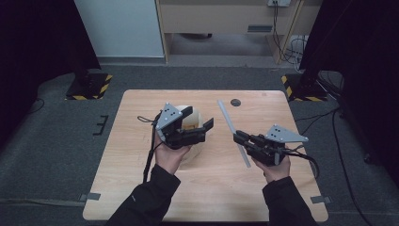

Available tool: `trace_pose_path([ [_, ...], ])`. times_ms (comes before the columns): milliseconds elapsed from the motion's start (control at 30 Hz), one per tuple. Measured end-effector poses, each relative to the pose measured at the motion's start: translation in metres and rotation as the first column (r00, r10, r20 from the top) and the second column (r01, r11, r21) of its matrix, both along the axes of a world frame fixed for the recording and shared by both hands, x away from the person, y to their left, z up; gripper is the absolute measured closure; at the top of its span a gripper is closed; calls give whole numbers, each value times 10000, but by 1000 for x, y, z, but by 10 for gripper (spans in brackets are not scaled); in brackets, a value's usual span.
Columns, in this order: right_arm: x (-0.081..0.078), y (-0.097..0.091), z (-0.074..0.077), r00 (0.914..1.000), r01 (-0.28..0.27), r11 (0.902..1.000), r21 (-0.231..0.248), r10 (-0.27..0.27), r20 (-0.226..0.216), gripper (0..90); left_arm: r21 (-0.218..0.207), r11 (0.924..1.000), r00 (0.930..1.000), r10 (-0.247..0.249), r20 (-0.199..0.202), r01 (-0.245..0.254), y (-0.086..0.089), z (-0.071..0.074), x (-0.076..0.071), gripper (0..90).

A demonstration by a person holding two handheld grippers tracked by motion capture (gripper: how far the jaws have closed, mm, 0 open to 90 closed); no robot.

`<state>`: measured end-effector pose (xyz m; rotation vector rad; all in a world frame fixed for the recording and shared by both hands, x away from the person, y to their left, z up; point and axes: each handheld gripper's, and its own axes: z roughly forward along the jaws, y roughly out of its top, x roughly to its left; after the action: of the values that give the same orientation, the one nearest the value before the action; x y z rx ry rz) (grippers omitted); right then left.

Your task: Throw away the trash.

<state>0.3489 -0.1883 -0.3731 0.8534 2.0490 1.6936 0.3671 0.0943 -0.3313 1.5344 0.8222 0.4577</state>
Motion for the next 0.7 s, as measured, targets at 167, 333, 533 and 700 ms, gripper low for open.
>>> trace_pose_path([
  [167,0,1,-1,10000,-32,10000,0,32,-14,792,-139,9998,9998,-156,-97,155,-9,0,4,180],
  [333,-1,3,-3,9999,-111,9999,-2,111,-44,793,-243,9991,9993,-348,-137,344,-19,0,5,222],
  [533,-2,5,-4,9997,-211,9998,7,211,-79,793,-240,9983,9984,-533,-163,529,-25,0,6,282],
  [700,-2,6,-4,9996,-274,9996,59,274,-56,793,-161,9975,9973,-690,-270,685,-30,-2,6,376],
])
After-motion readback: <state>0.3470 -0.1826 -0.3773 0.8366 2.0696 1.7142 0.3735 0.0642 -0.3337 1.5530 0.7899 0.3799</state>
